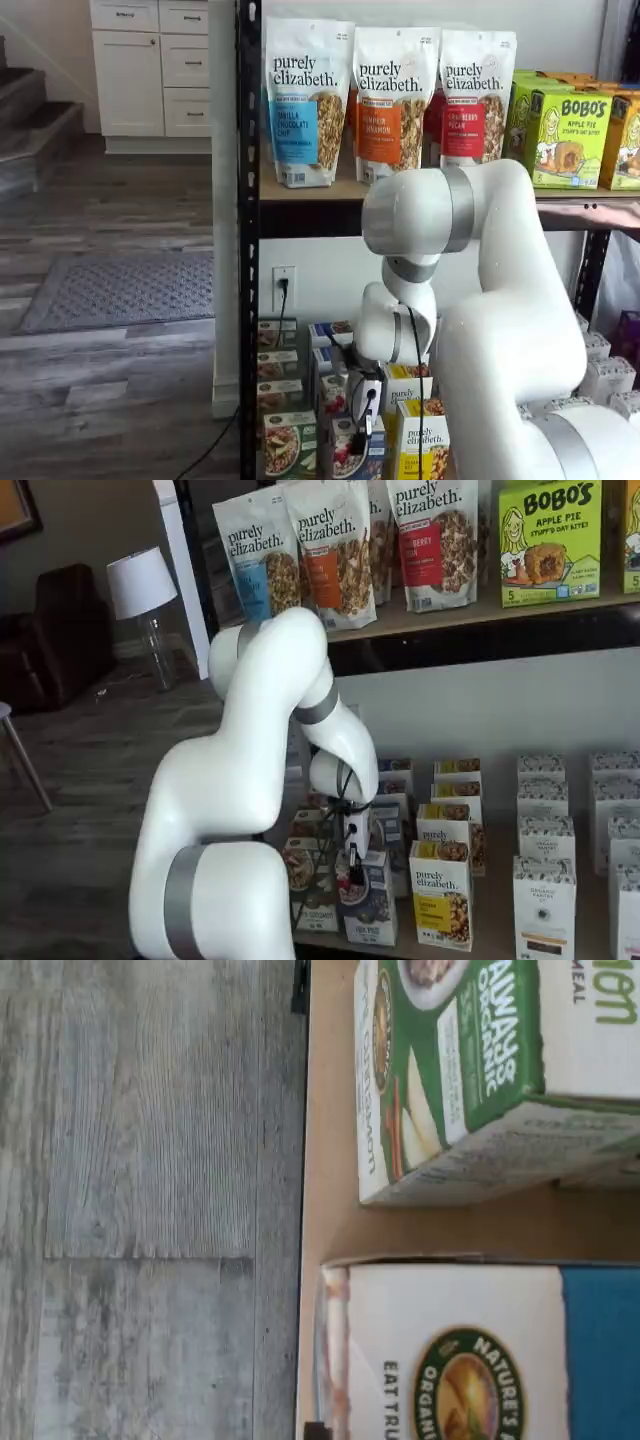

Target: Pick up the blue and white box that is on the bottom shelf, the second box from the left

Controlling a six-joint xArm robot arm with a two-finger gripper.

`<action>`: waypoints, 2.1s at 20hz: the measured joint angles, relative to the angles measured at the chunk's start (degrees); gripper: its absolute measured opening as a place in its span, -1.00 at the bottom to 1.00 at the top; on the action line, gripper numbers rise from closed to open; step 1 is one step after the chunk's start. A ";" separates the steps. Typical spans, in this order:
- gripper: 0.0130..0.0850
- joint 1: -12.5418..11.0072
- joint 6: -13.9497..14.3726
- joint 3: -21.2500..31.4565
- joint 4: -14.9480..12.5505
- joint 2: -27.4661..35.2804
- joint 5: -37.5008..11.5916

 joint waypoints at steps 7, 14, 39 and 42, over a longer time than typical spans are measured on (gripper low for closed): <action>0.11 0.11 -0.64 0.01 0.83 -0.08 0.22; -0.22 -0.01 0.70 0.60 -0.79 -0.58 0.52; -0.22 2.62 -4.67 21.92 7.28 -17.70 -1.52; -0.22 3.17 -4.05 24.70 7.26 -20.54 -0.40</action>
